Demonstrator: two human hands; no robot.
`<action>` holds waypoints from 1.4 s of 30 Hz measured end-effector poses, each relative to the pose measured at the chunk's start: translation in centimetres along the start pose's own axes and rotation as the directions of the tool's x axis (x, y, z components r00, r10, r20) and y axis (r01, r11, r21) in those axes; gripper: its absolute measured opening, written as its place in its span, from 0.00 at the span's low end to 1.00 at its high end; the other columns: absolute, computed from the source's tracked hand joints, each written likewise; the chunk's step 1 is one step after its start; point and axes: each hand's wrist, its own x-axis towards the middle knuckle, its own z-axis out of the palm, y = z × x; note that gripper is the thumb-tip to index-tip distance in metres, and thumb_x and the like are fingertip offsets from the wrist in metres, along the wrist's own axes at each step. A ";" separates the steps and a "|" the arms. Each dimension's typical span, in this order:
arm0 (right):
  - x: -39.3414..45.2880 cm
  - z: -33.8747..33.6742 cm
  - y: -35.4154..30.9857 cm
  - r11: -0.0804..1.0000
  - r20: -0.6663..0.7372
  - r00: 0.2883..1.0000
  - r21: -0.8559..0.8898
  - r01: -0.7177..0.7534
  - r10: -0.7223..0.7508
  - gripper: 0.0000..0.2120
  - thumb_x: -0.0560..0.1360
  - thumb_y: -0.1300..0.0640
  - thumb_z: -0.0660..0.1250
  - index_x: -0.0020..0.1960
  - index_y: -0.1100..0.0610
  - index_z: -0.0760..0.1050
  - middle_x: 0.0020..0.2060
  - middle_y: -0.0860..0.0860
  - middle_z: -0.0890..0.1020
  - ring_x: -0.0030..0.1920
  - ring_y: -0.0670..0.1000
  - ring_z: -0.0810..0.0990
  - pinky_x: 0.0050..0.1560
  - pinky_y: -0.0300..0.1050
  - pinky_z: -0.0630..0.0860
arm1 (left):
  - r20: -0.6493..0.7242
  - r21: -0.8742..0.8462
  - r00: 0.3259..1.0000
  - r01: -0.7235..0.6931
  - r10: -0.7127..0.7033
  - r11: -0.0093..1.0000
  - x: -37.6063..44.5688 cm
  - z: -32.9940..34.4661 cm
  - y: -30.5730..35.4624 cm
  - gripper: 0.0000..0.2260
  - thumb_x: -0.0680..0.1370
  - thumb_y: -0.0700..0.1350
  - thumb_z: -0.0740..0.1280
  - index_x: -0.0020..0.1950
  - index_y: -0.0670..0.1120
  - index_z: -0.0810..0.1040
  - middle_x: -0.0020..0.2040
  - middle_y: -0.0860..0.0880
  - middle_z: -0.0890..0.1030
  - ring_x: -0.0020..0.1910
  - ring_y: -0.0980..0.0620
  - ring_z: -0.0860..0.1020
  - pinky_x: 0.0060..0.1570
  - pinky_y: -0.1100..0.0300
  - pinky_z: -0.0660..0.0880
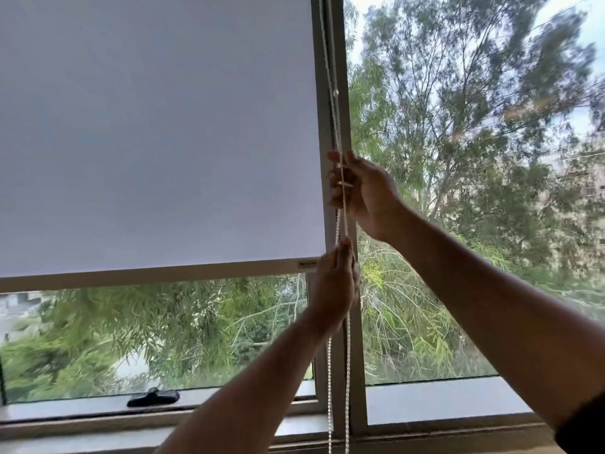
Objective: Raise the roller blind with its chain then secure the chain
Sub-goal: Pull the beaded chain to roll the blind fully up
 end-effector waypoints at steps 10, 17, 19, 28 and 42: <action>0.2 2.7 0.7 0.851 -0.054 0.920 -0.405 0.335 -0.388 0.15 0.86 0.65 0.54 0.45 0.52 0.73 0.29 0.51 0.65 0.24 0.43 0.60 0.22 0.38 0.56 | 0.209 0.142 0.977 0.014 -0.044 0.990 0.7 -5.0 -0.2 0.22 0.83 0.56 0.55 0.39 0.42 0.72 0.28 0.48 0.71 0.24 0.52 0.70 0.27 0.57 0.77; -2.7 0.7 4.0 0.789 -0.033 0.919 -0.526 0.317 -0.392 0.15 0.86 0.65 0.55 0.45 0.53 0.72 0.31 0.48 0.71 0.27 0.46 0.69 0.27 0.41 0.66 | 0.085 0.146 0.996 -0.038 0.026 0.989 3.0 -4.9 4.3 0.26 0.86 0.55 0.46 0.53 0.41 0.78 0.47 0.39 0.83 0.45 0.45 0.83 0.51 0.49 0.82; -3.7 0.2 4.7 0.840 0.003 0.938 -0.443 0.313 -0.347 0.13 0.85 0.68 0.54 0.50 0.58 0.75 0.38 0.51 0.80 0.32 0.44 0.81 0.30 0.41 0.77 | 0.013 0.121 0.998 -0.063 0.062 0.991 4.2 -4.0 6.8 0.26 0.85 0.55 0.47 0.58 0.37 0.76 0.50 0.37 0.82 0.47 0.43 0.82 0.50 0.48 0.81; -7.3 -2.4 6.2 0.764 0.058 0.908 -0.519 0.382 -0.414 0.13 0.86 0.65 0.57 0.44 0.57 0.71 0.30 0.42 0.68 0.30 0.42 0.63 0.32 0.35 0.61 | -0.070 -0.116 0.996 0.055 -0.063 0.992 8.2 2.5 16.8 0.20 0.85 0.57 0.52 0.45 0.46 0.76 0.31 0.51 0.72 0.25 0.55 0.67 0.26 0.63 0.63; -7.2 -8.6 4.2 0.943 0.055 0.997 -0.326 0.060 -0.045 0.13 0.86 0.58 0.55 0.49 0.56 0.77 0.35 0.50 0.81 0.33 0.45 0.79 0.37 0.41 0.73 | -0.183 0.036 0.983 -0.006 0.012 0.999 3.5 6.3 8.6 0.25 0.84 0.58 0.53 0.29 0.51 0.67 0.21 0.55 0.65 0.17 0.56 0.59 0.20 0.69 0.59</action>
